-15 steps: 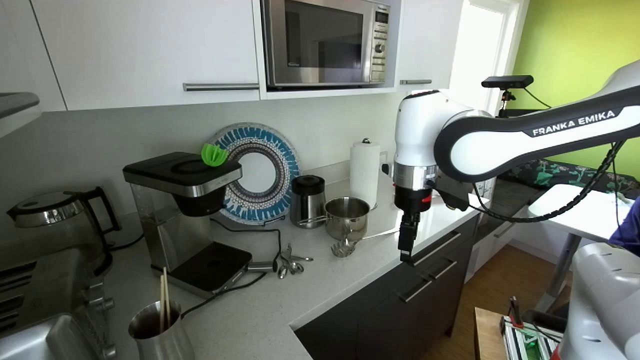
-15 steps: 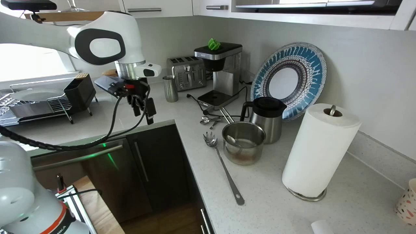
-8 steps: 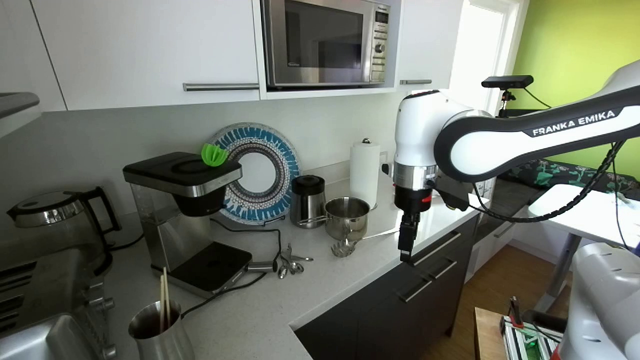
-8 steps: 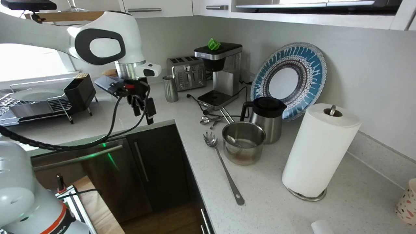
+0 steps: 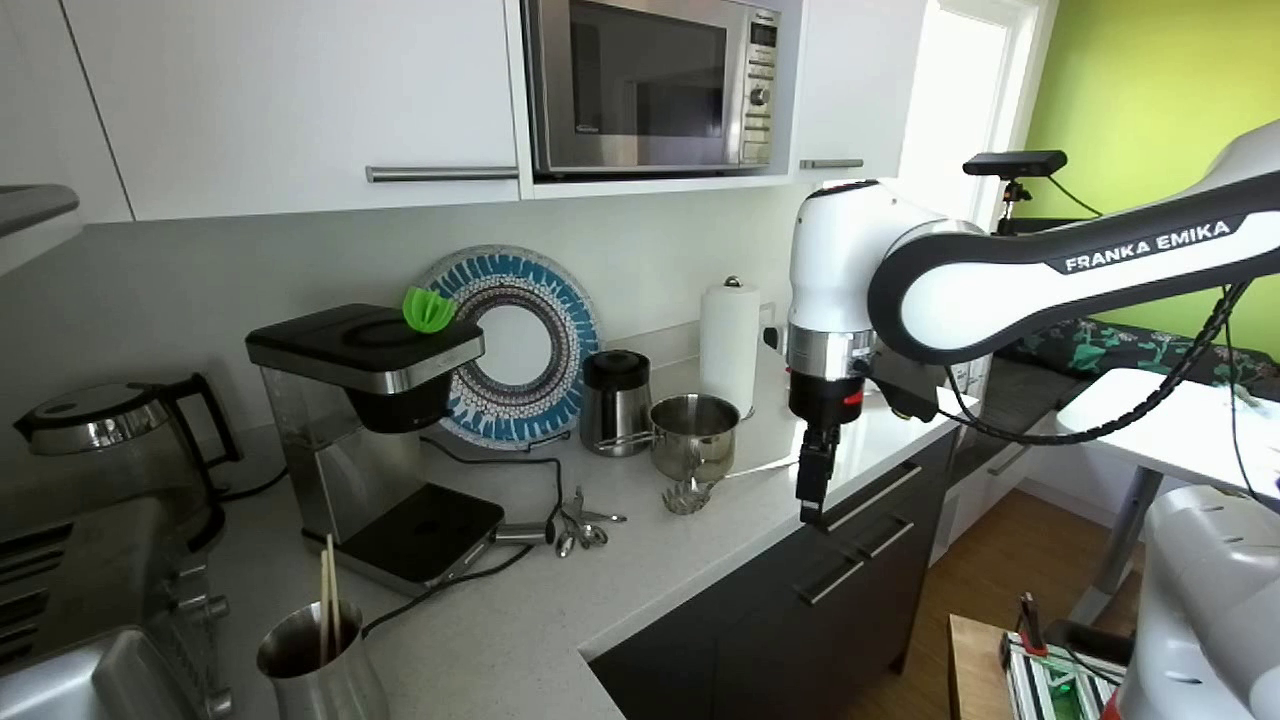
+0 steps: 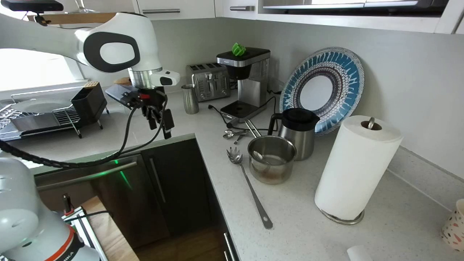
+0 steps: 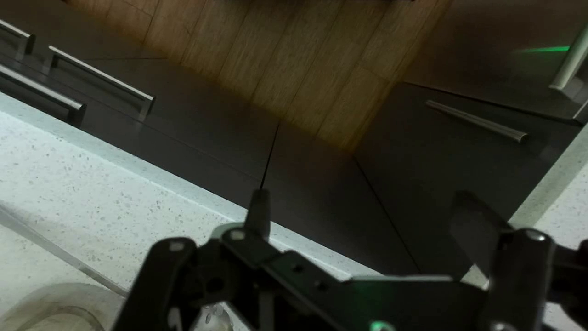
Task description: Put the spoons in the pot
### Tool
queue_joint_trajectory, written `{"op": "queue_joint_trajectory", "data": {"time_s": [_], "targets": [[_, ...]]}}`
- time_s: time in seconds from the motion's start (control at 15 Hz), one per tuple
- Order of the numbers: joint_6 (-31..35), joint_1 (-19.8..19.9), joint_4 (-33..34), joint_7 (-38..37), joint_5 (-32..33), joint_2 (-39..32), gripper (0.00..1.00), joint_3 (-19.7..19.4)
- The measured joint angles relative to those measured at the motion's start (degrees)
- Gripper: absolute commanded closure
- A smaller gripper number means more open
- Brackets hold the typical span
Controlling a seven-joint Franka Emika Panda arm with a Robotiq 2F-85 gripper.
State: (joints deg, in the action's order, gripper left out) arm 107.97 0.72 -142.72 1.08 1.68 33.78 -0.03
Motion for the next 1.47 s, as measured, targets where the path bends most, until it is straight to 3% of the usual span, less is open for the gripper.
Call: {"op": "queue_joint_trajectory", "data": {"time_s": [0.2,0.67,1.0,1.47], "targets": [[1.08,0.14,-0.06,0.53,0.13,0.06,0.00,-0.60],[17.58,3.34,-0.09,7.28,7.65,-3.01,0.00,-5.31],[18.26,1.21,3.12,13.73,2.84,-12.64,0.00,-7.18],[20.51,0.66,5.71,11.14,0.95,-16.89,0.00,-6.58]]}}
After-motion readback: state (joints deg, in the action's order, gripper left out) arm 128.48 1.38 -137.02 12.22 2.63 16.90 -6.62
